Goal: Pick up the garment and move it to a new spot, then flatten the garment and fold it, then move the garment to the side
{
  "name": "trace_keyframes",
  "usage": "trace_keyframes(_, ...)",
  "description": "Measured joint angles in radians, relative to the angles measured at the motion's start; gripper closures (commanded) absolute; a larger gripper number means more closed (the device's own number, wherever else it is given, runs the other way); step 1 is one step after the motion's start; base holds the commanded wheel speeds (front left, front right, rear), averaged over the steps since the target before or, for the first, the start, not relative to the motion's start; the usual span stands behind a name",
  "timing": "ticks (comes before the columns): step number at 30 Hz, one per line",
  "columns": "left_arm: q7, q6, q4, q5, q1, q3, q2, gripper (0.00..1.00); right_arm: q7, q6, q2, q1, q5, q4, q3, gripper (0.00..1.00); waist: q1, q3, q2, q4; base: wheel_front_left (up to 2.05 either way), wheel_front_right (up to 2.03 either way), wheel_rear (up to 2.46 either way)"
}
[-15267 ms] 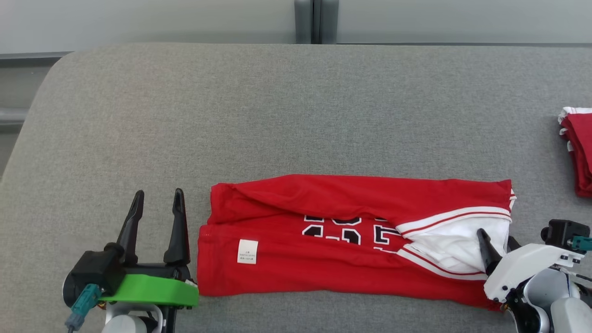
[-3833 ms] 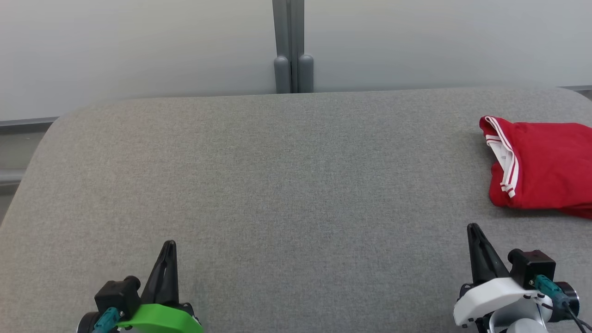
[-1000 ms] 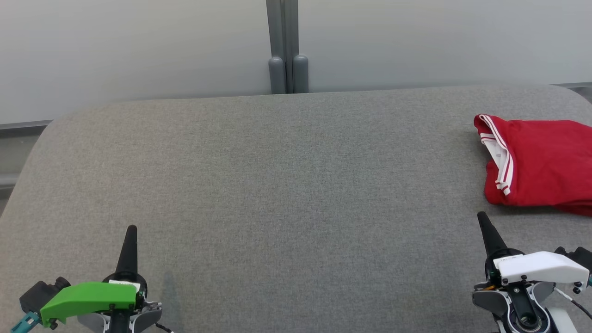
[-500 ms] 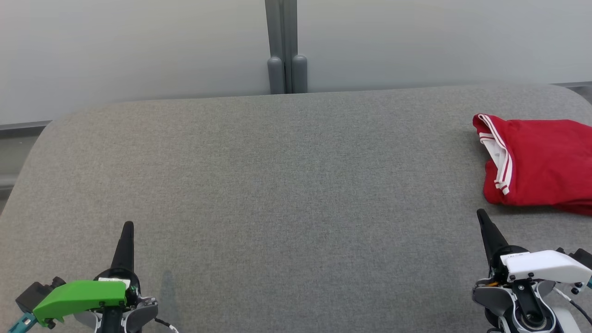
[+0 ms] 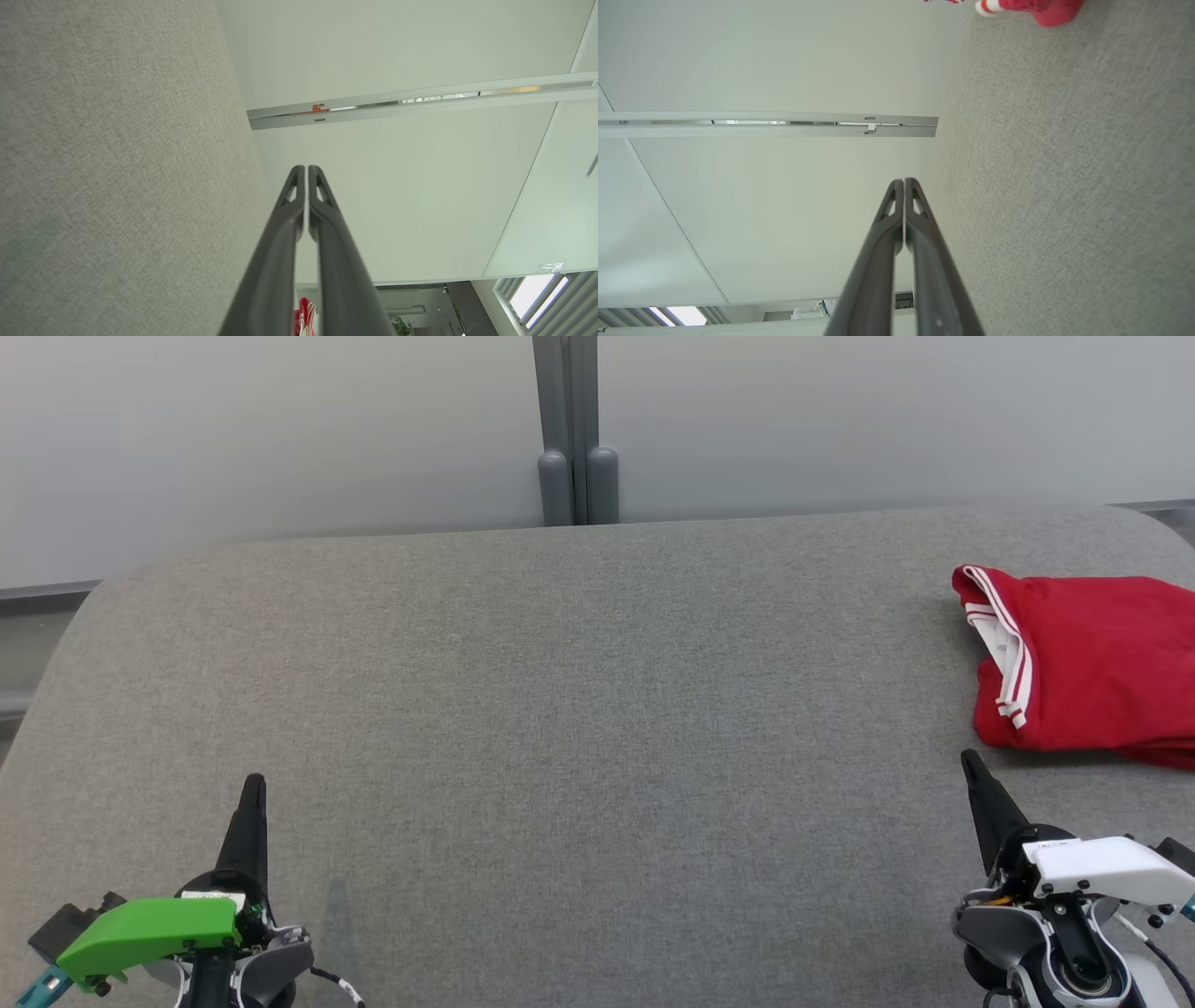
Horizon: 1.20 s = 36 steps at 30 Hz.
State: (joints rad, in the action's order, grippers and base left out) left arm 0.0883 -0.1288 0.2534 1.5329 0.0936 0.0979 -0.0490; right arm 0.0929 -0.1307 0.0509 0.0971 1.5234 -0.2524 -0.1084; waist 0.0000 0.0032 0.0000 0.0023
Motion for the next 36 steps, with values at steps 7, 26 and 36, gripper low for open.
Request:
trace_keyframes(7,0.013,0.0,-0.005,0.044,0.003,0.006,0.0,1.0,0.012,0.0,0.0,0.004,0.049,0.003,-0.003,1.0,0.0,0.0,0.0,-0.001,0.0,0.0,0.0)
trace_keyframes(26,0.025,0.0,-0.008,0.083,0.009,0.013,0.0,1.0,0.021,0.0,-0.001,0.008,0.086,0.006,-0.005,1.0,0.0,0.0,0.0,-0.002,0.0,0.0,0.0)
trace_keyframes(36,0.025,0.0,-0.008,0.082,0.009,0.013,0.0,1.0,0.021,0.0,-0.001,0.008,0.086,0.006,-0.005,1.0,0.0,0.0,0.0,-0.002,0.0,0.0,0.0)
